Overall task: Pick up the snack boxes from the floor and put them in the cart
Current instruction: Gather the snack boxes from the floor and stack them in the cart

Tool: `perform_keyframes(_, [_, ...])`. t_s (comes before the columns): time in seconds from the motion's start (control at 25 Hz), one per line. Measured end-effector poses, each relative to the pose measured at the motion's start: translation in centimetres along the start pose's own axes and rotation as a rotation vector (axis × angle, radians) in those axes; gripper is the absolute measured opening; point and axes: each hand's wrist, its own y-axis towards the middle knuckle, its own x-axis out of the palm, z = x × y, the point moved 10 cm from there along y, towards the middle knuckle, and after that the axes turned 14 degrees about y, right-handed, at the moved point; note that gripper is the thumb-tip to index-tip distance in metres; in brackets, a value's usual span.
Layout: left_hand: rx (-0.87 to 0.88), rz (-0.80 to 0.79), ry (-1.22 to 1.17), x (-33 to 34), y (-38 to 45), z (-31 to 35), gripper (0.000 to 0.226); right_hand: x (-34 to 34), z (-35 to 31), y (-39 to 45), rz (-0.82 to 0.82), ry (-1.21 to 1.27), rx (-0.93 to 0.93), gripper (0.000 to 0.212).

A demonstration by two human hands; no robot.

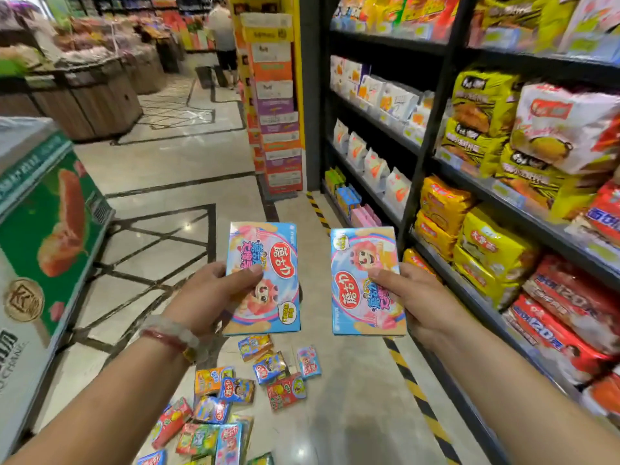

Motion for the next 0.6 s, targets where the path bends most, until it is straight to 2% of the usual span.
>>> perform_keyframes(0.12, [-0.015, -0.118, 0.012, 1.9, -2.4, -0.7, 0.025, -1.6, 1.2, -5.2, 0.088, 0.031, -0.023, 0.019])
perform_keyframes(0.24, [-0.026, -0.251, 0.094, 5.2, -4.5, -1.8, 0.040, -4.5, 2.4, -10.8, 0.195, 0.107, -0.048, 0.019])
perform_keyframes(0.44, [-0.003, -0.523, 0.213, 13.6, -9.6, -2.5, 0.039, -11.9, 3.6, -22.0, 0.447, 0.241, -0.134, 0.011])
perform_keyframes(0.6, [0.044, -0.682, 0.257, 22.2, -15.1, -2.2, 0.018, -18.6, 4.0, -32.0, 0.641, 0.296, -0.230, 0.014])
